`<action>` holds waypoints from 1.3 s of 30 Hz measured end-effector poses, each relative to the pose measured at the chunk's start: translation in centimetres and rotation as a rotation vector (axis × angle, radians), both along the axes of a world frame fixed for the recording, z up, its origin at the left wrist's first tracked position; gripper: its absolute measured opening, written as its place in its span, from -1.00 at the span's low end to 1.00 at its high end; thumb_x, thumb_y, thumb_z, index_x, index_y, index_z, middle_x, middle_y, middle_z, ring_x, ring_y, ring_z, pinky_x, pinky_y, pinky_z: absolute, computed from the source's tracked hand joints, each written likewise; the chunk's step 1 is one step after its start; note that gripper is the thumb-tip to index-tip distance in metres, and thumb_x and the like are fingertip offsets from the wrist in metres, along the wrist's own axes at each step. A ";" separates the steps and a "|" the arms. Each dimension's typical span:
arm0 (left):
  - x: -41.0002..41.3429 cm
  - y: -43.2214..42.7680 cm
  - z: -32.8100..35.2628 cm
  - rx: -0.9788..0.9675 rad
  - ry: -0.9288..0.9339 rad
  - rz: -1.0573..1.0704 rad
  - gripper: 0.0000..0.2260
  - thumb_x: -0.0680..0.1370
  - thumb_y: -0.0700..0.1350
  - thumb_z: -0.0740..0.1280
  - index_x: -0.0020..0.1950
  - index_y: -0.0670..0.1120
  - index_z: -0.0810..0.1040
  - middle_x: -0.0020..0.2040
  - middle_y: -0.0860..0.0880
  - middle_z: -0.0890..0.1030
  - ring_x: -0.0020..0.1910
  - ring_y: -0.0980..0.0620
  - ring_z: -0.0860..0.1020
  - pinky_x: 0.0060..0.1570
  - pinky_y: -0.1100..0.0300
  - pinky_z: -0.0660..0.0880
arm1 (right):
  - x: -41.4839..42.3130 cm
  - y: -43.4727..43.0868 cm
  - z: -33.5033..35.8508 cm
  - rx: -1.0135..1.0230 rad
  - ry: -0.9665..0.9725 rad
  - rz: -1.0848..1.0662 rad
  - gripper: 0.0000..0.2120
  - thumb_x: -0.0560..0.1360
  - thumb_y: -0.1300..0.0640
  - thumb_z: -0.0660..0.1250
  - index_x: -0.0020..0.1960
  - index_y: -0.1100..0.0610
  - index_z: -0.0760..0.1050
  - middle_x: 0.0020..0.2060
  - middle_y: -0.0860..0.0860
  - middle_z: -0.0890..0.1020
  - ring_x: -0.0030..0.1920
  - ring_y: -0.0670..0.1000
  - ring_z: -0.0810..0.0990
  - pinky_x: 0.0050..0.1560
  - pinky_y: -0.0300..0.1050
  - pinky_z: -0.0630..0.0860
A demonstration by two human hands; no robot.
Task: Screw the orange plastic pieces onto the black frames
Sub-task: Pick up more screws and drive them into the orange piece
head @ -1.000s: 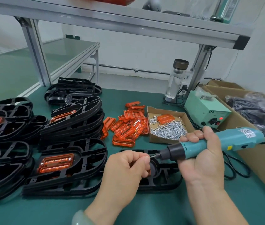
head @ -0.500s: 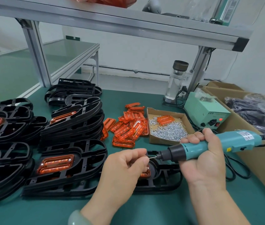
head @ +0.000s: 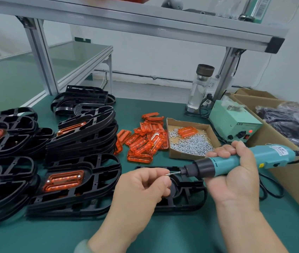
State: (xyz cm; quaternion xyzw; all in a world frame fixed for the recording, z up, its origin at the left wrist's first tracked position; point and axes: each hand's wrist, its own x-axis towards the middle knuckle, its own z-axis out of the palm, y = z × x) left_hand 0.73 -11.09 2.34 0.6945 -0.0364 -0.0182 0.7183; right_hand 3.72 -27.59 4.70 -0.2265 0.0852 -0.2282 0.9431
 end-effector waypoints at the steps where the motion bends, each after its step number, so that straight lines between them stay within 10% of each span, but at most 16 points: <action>1: 0.0 -0.1 0.0 0.003 -0.009 0.014 -0.89 0.44 -0.17 0.42 -0.20 0.03 0.68 -0.32 0.02 0.68 -0.34 0.17 0.63 -0.37 0.41 0.47 | -0.1 0.1 0.1 0.000 -0.004 0.001 -0.75 0.59 0.14 0.23 -0.27 0.05 0.35 -0.44 -0.12 0.40 -0.47 -0.15 0.40 -0.31 -0.28 0.45; 12: -0.2 0.3 -0.1 0.245 -0.210 0.051 -0.83 0.45 -0.15 0.42 -0.23 0.13 0.66 -0.32 0.17 0.65 -0.32 0.22 0.61 -0.31 0.48 0.45 | -0.3 0.5 0.2 -0.054 -0.051 0.014 -0.81 0.59 0.14 0.23 -0.20 0.04 0.33 -0.42 -0.13 0.40 -0.46 -0.16 0.39 -0.31 -0.29 0.45; 18: 0.1 0.6 -2.2 0.777 -0.388 0.113 -0.68 0.60 -0.08 0.18 0.35 0.07 0.38 0.21 0.21 0.44 0.24 0.21 0.38 0.19 0.44 0.24 | 0.2 -0.3 -0.2 -0.094 -0.026 -0.021 -0.84 0.58 0.16 0.24 -0.15 0.03 0.31 -0.42 -0.13 0.40 -0.46 -0.15 0.40 -0.30 -0.25 0.45; 31: 1.0 1.0 -3.3 0.853 -0.191 0.046 -0.46 0.49 0.11 0.36 0.43 0.04 0.34 0.18 0.11 0.40 0.11 0.14 0.46 0.17 0.33 0.36 | 1.4 1.4 -0.1 -0.433 -0.031 -0.021 -0.78 0.56 0.31 0.26 -0.18 0.05 0.42 -0.44 -0.04 0.43 -0.47 -0.07 0.42 -0.36 -0.24 0.44; 39: 1.0 1.5 -3.1 0.896 -0.167 -0.113 -0.51 0.41 0.24 0.35 0.32 0.20 0.41 -0.06 0.19 0.34 -0.07 0.19 0.43 -0.20 0.40 0.29 | 1.8 2.7 -0.2 -0.572 -0.051 -0.005 -0.88 0.47 0.28 0.31 -0.11 0.12 0.38 -0.45 -0.02 0.43 -0.48 -0.04 0.42 -0.38 -0.20 0.41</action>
